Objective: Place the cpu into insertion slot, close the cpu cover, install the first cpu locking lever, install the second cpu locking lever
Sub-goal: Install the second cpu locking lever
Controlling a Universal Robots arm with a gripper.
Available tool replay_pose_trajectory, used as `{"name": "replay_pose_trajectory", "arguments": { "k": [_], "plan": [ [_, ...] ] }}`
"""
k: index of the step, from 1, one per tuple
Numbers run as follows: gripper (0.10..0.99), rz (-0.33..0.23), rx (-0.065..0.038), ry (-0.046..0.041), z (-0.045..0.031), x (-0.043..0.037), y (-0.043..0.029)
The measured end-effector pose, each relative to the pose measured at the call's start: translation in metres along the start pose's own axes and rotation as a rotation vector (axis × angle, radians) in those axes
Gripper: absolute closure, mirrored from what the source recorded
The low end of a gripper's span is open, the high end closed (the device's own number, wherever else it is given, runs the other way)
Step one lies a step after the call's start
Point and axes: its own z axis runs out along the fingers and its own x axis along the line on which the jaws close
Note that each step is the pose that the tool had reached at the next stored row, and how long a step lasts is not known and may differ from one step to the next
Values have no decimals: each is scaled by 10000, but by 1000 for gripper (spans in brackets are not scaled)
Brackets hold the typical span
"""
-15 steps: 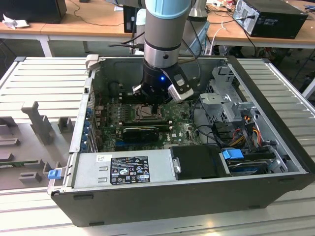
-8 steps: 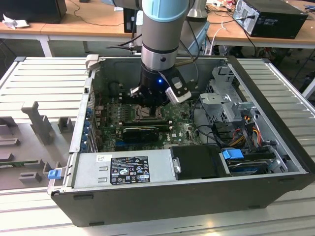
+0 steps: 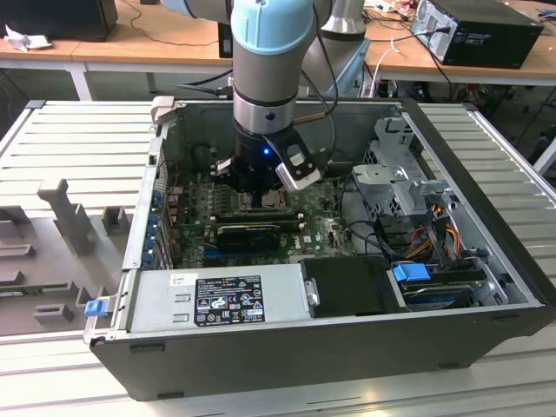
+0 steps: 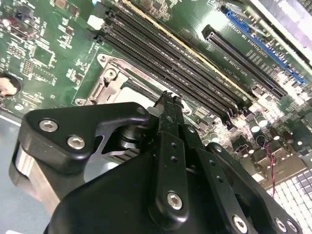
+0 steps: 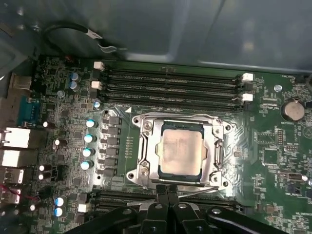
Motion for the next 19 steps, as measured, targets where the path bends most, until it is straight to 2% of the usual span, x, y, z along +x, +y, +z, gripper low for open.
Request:
{"name": "replay_pose_trajectory", "arguments": {
  "k": [4, 9, 11, 14, 17, 19],
  "plan": [
    [980, -13, -212, -14, 30, 55, -11],
    [980, -16, -354, -26, 22, 130, -116],
    [980, -19, -477, -35, 18, 151, -155],
    [980, -23, -656, -53, 22, 200, -177],
    [980, -33, -902, -77, 70, 264, -186],
    [980, -33, -943, -80, 120, 284, -191]
  ]
}}
